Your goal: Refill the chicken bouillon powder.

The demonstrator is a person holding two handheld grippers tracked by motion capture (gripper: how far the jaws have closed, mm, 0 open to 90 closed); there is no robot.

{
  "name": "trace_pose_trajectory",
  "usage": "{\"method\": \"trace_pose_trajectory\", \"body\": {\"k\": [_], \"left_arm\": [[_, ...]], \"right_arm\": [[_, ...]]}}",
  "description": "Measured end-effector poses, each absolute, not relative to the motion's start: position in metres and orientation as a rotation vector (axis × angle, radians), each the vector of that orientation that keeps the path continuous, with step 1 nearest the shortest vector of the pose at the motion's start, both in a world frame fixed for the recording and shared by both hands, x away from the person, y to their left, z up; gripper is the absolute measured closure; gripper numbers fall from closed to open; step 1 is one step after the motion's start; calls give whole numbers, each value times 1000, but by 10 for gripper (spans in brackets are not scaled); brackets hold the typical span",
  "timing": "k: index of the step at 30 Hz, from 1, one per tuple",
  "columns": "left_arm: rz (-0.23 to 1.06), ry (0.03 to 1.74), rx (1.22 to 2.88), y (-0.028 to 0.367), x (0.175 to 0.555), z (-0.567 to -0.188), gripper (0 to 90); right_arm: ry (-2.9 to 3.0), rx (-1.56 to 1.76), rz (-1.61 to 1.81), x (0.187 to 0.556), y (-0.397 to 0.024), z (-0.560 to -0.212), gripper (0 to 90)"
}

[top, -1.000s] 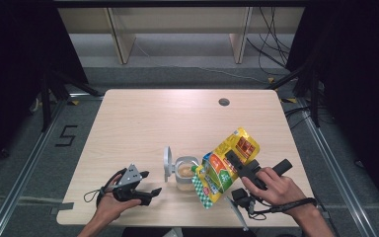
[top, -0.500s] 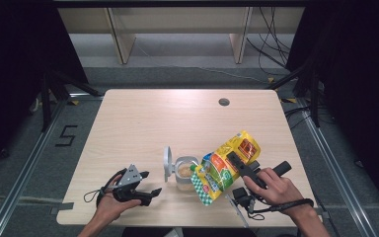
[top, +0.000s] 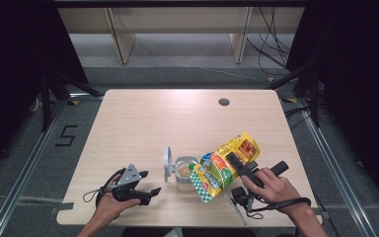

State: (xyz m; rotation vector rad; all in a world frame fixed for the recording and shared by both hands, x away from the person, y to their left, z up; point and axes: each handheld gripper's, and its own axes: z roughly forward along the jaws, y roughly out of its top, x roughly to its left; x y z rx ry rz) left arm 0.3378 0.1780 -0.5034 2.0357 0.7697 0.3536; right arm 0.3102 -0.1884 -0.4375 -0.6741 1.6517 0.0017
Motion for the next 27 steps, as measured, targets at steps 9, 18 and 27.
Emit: {"method": "trace_pose_trajectory", "body": {"k": [9,18,27], "left_arm": [[355,773,2036,178,337,-503,232],[338,799,2035,178,337,-503,232],[341,794,2039,179,337,-503,232]], "right_arm": [[1694,-642,50,311,-188,-437,667],[1792,-480,294,311,-198,-447,687],[1907,-243,554,309,-207,-461,692]]}}
